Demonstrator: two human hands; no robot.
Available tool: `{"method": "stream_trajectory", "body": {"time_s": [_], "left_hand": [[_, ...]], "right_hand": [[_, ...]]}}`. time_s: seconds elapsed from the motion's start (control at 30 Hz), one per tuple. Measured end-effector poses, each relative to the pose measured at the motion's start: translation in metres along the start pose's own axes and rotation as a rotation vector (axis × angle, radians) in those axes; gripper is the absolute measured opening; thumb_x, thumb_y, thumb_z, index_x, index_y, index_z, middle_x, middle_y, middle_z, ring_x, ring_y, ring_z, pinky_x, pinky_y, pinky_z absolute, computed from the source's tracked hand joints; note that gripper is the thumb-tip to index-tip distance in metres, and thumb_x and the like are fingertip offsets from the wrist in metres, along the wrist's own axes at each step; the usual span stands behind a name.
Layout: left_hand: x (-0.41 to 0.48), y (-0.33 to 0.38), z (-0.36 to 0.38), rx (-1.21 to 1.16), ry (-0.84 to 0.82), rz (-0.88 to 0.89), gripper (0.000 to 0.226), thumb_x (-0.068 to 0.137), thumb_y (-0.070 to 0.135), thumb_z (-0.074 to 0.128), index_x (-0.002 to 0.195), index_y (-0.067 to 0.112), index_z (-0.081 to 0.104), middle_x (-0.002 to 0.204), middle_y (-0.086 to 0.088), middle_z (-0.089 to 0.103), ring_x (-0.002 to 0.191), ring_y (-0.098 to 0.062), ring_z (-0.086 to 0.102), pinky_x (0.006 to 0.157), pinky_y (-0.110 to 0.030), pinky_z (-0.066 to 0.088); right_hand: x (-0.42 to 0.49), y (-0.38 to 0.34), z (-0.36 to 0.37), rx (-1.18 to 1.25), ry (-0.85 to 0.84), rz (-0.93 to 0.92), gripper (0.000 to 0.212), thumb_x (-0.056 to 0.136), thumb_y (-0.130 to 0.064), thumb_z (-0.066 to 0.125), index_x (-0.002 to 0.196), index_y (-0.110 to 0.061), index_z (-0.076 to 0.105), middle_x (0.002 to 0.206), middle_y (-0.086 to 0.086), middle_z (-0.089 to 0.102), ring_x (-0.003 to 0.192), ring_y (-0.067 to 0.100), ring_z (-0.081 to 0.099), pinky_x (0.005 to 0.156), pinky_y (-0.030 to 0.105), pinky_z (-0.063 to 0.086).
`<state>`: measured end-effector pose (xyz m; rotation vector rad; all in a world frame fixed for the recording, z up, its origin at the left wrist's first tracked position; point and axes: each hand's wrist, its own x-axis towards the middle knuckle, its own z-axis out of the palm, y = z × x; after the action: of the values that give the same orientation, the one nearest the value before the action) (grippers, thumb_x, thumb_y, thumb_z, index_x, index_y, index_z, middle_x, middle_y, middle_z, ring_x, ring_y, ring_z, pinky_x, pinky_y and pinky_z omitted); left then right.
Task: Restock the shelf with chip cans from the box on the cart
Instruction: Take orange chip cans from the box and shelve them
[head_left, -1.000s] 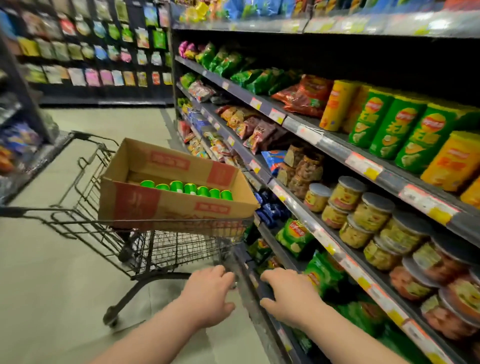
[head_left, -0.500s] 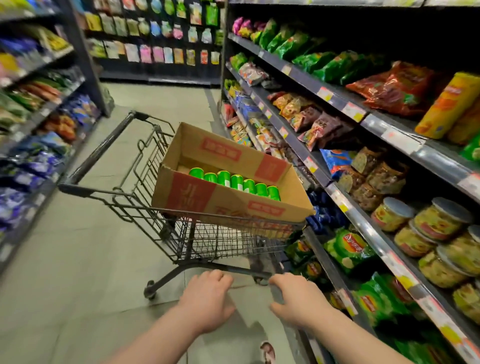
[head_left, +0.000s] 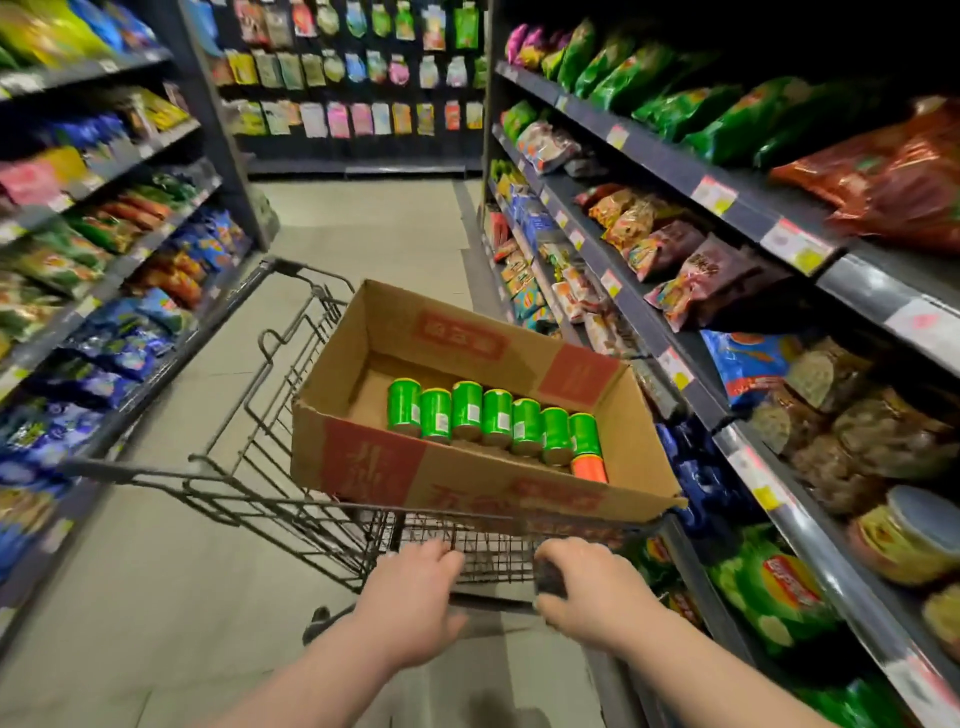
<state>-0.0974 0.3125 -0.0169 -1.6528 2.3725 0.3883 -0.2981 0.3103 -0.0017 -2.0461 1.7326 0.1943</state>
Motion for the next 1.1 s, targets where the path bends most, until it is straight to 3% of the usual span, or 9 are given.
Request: {"method": "stream_trajectory", "body": {"time_s": [0.37, 0.63, 0.93, 1.1], "left_hand": [[0.114, 0.042, -0.045, 0.042, -0.017, -0.001, 0.056, 0.089, 0.048, 0.048, 0.138, 0.023, 0.038, 0.138, -0.002, 0.043, 0.127, -0.023, 0.041, 0.106, -0.036, 0.035], [0.152, 0.04, -0.06, 0.027, -0.04, -0.037, 0.057, 0.091, 0.05, 0.048, 0.14, 0.024, 0.037, 0.139, 0.0, 0.043, 0.126, -0.022, 0.042, 0.106, -0.036, 0.035], [0.213, 0.021, -0.057, -0.003, -0.14, 0.025, 0.061, 0.091, 0.049, 0.05, 0.145, 0.027, 0.031, 0.146, 0.002, 0.038, 0.131, -0.018, 0.038, 0.109, -0.034, 0.033], [0.26, 0.0, -0.054, -0.007, -0.203, 0.073, 0.06, 0.089, 0.052, 0.049, 0.141, 0.026, 0.035, 0.141, 0.001, 0.042, 0.128, -0.02, 0.04, 0.108, -0.036, 0.034]], "right_hand": [[0.089, 0.107, -0.046, 0.133, 0.017, 0.075, 0.047, 0.086, -0.042, 0.056, 0.13, -0.027, 0.047, 0.132, 0.001, 0.054, 0.117, 0.024, 0.054, 0.095, 0.036, 0.047], [0.132, 0.138, -0.042, 0.221, -0.034, 0.117, 0.049, 0.086, -0.042, 0.057, 0.132, -0.029, 0.046, 0.138, 0.0, 0.05, 0.12, 0.021, 0.052, 0.098, 0.036, 0.045], [0.179, 0.158, -0.035, 0.274, -0.089, 0.224, 0.047, 0.084, -0.037, 0.058, 0.127, -0.023, 0.05, 0.125, 0.005, 0.057, 0.109, 0.025, 0.056, 0.091, 0.035, 0.048], [0.21, 0.17, -0.037, 0.251, -0.125, 0.328, 0.048, 0.086, -0.037, 0.056, 0.13, -0.021, 0.049, 0.126, 0.007, 0.055, 0.114, 0.026, 0.055, 0.095, 0.036, 0.046]]}}
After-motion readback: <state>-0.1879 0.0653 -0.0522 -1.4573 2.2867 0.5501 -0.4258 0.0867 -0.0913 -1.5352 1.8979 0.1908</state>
